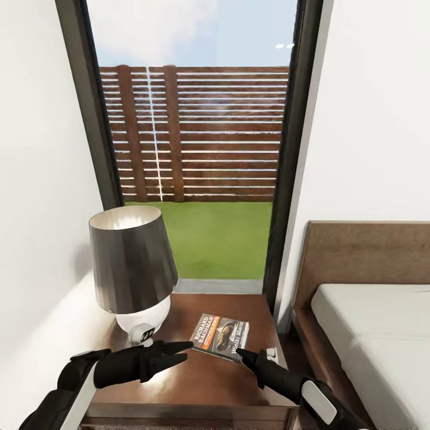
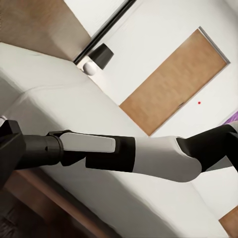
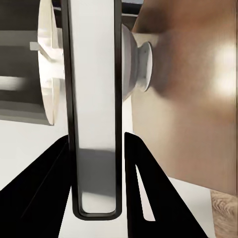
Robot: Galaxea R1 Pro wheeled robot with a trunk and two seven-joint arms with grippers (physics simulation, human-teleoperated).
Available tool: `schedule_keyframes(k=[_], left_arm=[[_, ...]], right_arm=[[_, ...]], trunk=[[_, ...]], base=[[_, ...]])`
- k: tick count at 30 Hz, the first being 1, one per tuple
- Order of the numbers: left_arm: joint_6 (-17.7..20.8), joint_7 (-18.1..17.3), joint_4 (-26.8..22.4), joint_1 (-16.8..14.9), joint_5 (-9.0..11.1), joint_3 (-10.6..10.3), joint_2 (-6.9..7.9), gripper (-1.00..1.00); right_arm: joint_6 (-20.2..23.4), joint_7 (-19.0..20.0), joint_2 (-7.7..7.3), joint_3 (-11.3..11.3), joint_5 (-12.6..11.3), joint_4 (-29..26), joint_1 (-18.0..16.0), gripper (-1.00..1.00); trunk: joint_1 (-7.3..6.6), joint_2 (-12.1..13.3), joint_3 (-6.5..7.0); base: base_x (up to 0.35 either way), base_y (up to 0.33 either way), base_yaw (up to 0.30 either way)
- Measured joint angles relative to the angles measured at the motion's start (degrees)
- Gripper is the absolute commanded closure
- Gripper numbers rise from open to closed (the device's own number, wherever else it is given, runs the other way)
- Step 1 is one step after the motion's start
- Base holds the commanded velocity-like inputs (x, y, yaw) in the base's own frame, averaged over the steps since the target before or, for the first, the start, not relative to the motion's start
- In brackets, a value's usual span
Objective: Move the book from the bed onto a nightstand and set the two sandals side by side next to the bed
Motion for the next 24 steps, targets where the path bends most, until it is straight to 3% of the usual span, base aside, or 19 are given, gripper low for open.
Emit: schedule_keyframes(k=[17,24], left_arm=[[0.0,0.0,0.0,0.0,0.0,0.0,0.00,-1.00],[0.0,0.0,0.0,0.0,0.0,0.1,0.00,-1.00]], right_arm=[[0.0,0.0,0.01,0.0,0.0,0.0,0.0,1.00],[0.0,0.0,0.02,0.0,-0.1,0.0,0.0,1.00]], trunk=[[3.74,-6.8,-3.05],[3.72,-6.8,-3.06]], base=[[0.000,0.000,0.000],[0.073,0.000,0.000]])
